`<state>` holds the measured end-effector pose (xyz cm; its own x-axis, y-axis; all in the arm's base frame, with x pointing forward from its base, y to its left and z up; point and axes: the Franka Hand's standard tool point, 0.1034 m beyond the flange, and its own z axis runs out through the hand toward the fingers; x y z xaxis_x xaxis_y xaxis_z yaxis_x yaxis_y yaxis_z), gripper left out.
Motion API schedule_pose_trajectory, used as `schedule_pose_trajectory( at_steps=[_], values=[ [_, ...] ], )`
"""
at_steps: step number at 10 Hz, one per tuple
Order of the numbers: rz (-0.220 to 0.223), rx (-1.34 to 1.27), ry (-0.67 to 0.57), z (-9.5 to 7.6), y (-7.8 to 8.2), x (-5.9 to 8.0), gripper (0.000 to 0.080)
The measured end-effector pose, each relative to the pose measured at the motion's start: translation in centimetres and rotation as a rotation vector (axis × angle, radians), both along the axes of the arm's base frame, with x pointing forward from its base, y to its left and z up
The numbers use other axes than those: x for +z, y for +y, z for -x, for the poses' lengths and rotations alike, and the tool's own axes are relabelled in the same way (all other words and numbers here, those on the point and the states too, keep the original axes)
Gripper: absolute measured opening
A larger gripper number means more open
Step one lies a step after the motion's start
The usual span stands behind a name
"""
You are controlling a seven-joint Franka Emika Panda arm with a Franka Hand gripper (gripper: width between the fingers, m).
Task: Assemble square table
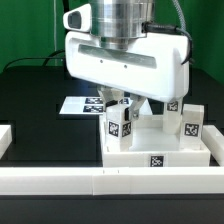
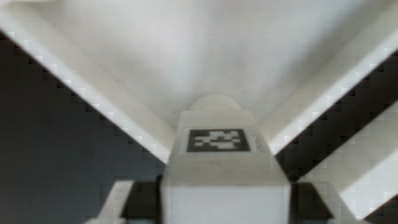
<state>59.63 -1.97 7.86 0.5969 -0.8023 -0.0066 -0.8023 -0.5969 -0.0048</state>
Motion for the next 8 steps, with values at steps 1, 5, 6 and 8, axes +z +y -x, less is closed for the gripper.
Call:
schedule_pose_trajectory(
  at_steps=[1,5,6,8],
  values=[
    [-0.001,-0.062,0.001,-0.01,-0.02,-0.01,0.0287],
    [-0.008,-0.054,0.0,-0.01,-0.03,0.0,0.0426],
    [-0.007,0.031,-0.003,-0.06,-0.03,0.23,0.0591],
    [-0.006,0.188,-0.007,-0.11,-0.05,0.29,0.0639]
  ],
)
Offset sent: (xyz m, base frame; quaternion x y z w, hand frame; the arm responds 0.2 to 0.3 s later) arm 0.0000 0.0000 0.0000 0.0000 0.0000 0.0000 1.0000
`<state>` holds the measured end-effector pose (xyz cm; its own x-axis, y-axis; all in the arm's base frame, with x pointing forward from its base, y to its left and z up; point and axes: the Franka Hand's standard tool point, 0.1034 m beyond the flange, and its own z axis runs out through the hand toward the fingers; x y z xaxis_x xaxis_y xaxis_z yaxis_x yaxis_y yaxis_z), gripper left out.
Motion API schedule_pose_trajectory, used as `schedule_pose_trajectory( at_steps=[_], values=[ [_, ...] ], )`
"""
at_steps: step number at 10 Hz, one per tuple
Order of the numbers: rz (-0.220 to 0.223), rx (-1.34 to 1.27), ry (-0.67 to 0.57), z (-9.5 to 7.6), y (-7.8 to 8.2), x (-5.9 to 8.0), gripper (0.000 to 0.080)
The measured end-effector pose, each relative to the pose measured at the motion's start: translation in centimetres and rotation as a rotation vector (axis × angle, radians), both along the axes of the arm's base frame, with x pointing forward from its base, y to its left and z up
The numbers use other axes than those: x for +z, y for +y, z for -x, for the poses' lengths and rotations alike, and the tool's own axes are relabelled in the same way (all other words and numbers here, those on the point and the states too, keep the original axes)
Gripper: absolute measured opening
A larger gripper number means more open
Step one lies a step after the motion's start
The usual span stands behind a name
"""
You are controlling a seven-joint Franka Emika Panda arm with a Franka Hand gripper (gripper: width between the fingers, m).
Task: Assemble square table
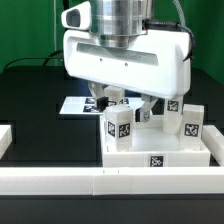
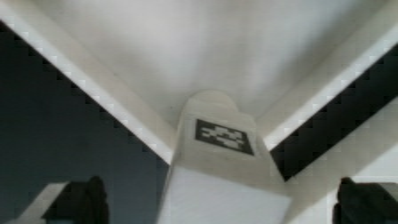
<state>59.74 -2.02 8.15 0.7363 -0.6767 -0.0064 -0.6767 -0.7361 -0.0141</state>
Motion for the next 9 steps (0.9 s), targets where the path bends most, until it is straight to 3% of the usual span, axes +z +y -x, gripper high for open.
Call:
schedule_pose_trajectory(
  at_steps=[4,9],
  values=[
    [0.001,0.284,-0.004,0.01,-0.1,-0.01,0.0649],
    [0.02,0.826,-0.003,0.05,-0.47,-0.06,0.0649]
  ],
)
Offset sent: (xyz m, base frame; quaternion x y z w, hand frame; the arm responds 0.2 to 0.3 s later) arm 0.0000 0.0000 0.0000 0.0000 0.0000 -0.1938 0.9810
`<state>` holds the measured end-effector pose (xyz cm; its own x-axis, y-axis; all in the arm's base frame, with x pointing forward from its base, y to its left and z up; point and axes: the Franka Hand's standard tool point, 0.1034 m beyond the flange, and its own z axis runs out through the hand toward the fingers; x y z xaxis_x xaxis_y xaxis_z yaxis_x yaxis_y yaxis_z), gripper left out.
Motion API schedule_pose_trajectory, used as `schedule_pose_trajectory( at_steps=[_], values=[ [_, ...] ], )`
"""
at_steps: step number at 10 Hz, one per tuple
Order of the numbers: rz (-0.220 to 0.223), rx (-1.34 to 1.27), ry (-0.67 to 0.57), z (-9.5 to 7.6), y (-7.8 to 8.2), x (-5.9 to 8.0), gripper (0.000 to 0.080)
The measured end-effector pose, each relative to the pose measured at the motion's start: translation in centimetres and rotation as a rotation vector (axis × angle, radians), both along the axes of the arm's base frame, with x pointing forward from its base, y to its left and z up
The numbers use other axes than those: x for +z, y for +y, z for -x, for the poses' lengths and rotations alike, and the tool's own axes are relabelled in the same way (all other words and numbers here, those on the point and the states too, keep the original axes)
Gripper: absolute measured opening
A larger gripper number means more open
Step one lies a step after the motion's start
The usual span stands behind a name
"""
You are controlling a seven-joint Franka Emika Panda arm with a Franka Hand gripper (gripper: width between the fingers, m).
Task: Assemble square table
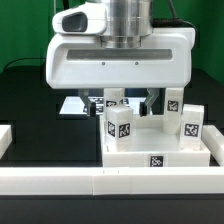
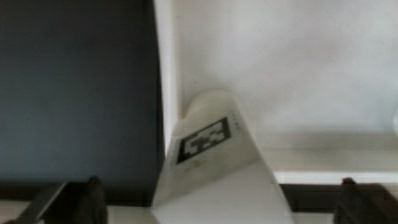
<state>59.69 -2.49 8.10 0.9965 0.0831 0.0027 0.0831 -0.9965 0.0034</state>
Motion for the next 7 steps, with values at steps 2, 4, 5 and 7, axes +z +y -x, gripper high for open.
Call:
schedule_pose_trajectory(
  at_steps=[2,4,5,7],
  values=[
    [0.007,0.146,0.001,-0.08,-0.09,0.07,0.0649],
    [0.016,0.22,0.004,-0.06,-0.16,0.06,0.0649],
    [0.016,0.208,0.004,-0.05,-0.18,0.06,0.0533],
    [0.016,0.182,0.004,-0.05,-0.18,0.06,0.0396]
  ],
)
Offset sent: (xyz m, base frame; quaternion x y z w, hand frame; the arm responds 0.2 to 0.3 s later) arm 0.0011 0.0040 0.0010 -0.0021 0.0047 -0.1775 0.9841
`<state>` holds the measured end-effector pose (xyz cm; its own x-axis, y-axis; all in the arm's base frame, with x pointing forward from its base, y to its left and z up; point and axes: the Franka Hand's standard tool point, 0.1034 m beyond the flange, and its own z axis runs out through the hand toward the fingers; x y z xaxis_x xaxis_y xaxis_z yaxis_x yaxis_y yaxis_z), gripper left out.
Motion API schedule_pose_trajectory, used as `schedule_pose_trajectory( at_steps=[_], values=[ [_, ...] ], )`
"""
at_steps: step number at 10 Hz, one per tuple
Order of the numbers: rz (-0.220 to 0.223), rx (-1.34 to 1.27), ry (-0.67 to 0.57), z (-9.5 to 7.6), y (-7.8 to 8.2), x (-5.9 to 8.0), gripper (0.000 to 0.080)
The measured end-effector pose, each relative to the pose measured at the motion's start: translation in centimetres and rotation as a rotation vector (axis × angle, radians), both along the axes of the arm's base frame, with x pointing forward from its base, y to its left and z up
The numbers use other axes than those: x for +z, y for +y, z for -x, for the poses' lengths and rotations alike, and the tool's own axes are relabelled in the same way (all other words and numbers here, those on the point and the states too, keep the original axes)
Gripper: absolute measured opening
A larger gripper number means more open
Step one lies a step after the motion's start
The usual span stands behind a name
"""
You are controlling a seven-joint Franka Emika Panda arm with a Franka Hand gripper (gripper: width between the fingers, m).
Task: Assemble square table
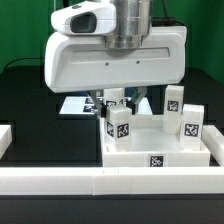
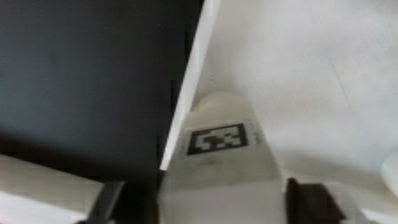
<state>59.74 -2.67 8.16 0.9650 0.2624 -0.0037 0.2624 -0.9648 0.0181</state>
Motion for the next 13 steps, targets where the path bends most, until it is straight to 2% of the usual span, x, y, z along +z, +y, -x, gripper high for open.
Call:
schedule_pose_trajectory(
  at_steps=[1,3,6,11,13],
  values=[
    [0.0,-0.003,0.0,0.0,0.0,0.0,0.0285],
    [-0.002,-0.107,-0.002,0.0,0.02,0.0,0.0285],
    [-0.007,-0.41,-0.006,0.03,0.02,0.0,0.0285],
    [-0.017,-1.017,-0.012,-0.07,0.59,-0.04,0.0285],
    [-0.011,-1.115,-0.004,-0.33,0.5,-0.03,0.0285]
  ],
)
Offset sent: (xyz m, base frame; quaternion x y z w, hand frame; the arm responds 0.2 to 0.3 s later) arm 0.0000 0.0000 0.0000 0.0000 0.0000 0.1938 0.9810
